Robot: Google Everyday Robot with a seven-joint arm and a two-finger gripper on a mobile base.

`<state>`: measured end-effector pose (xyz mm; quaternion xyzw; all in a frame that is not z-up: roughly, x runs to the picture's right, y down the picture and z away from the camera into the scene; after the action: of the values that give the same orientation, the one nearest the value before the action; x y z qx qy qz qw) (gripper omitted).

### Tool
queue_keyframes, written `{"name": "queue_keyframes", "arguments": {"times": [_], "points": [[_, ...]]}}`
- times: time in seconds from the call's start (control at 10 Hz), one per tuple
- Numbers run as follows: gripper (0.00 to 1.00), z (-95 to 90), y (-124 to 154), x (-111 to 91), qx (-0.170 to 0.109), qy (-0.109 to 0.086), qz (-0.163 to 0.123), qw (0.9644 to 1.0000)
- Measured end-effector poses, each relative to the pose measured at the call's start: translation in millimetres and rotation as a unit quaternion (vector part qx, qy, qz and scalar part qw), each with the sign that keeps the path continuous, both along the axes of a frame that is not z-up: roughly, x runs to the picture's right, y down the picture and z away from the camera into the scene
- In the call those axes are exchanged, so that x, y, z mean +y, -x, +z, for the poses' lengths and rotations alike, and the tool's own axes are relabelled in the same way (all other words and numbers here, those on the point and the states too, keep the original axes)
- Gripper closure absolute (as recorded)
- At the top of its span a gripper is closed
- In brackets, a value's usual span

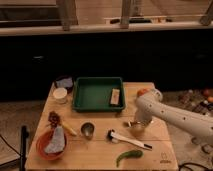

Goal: Place fork in metal cup

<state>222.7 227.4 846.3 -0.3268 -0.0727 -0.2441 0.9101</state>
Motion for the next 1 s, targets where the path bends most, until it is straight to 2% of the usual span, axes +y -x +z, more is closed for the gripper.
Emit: {"name": "queue_keyframes", "arguments": {"times": [0.2,0.4,0.7,1.0], "points": [[0.99,-1.2,-3.8,1.7,0.003,0.003,0.002,1.0000],[0.99,6.4,-1.6,1.0,0.002,0.003,0.006,1.0000],[0.99,3.5,-3.3,-1.6,0.004,0.002,0.004,1.0000],[0.99,-1.1,0.2,-7.4,-0.010,-0.007,0.002,0.9999]]}}
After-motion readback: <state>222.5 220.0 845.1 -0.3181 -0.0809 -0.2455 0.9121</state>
